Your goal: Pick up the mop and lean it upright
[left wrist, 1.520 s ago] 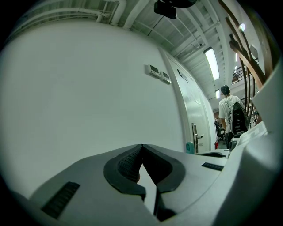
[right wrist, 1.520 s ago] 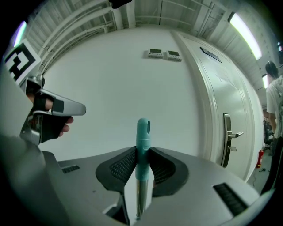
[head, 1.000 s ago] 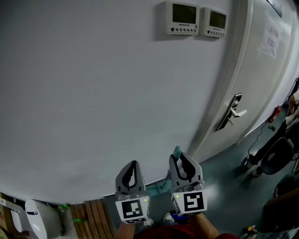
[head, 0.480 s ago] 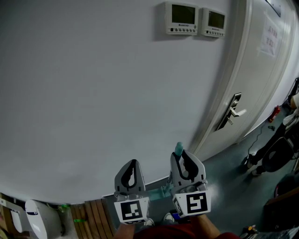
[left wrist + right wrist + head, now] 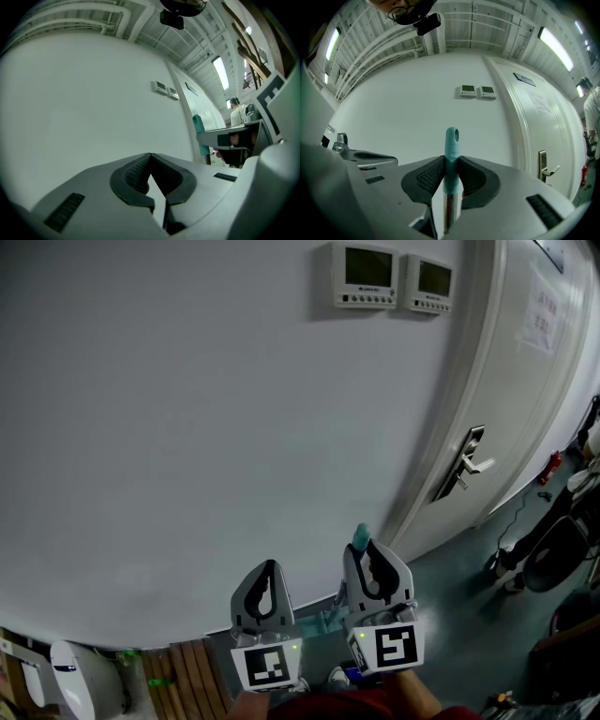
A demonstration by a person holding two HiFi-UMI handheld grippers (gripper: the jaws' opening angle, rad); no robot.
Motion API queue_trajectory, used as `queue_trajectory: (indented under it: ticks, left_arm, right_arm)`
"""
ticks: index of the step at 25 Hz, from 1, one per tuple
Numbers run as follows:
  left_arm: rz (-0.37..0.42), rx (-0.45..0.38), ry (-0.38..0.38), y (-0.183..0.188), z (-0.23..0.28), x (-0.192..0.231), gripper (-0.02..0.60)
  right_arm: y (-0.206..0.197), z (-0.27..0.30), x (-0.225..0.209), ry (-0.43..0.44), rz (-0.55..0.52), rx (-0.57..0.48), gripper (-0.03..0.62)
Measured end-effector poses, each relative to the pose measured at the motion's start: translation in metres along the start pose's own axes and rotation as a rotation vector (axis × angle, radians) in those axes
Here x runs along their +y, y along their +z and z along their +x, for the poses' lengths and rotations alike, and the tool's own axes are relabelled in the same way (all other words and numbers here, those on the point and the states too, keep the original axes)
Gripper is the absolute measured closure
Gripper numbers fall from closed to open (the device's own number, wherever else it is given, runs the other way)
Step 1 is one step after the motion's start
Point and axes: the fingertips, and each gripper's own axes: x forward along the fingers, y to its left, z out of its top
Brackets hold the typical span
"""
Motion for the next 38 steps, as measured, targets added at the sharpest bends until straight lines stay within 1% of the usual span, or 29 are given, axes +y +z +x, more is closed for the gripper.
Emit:
queue_trajectory:
  ticks: [2, 6, 15, 21, 30, 38]
  left_arm:
    - [-0.028, -0.006, 0.006, 0.003, -0.001, 0.002, 0.568]
    - [0.007, -0.016, 0.014, 0.006, -0.001, 0.004, 0.568]
    - [0.022, -0.024, 0.017, 0.009, -0.002, 0.002, 0.568]
    - [0.018, -0.025, 0.013, 0.01, -0.001, -0.001, 0.568]
    - [0.017, -0.016, 0.013, 0.006, 0.002, -0.001, 0.568]
    - [0.02, -0.009, 0.016, 0.003, 0.0, 0.001, 0.568]
  right_arm:
    - [0.001, 0.0, 0.0, 0.0, 0.002, -0.003, 0.488]
    - [0.004, -0.001, 0.0, 0.001, 0.002, -0.008, 0.488]
    - [0.002, -0.002, -0.001, -0.001, 0.002, -0.007, 0.488]
    - [-0.002, -0.001, -0.003, -0.004, 0.008, 0.0, 0.488]
    - [-0.014, 0.001, -0.006, -0.005, 0.008, 0.029, 0.488]
    - [-0.04, 0.001, 0.001, 0.01, 0.008, 0.087, 0.488]
